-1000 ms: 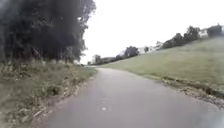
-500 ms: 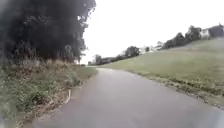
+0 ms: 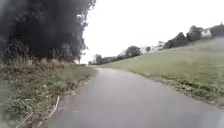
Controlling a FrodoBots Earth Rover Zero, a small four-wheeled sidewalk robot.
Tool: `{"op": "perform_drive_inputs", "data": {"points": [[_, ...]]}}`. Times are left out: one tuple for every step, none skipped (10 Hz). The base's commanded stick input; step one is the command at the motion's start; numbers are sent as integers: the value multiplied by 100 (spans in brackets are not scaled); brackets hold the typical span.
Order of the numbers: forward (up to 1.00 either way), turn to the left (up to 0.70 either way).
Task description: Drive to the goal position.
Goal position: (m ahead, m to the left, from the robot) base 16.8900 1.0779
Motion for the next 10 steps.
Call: {"op": "perform_drive_inputs", "data": {"points": [[100,0],[100,0],[100,0],[100,0],[100,0],[100,0],[100,0],[100,0],[100,0],[100,0]]}}
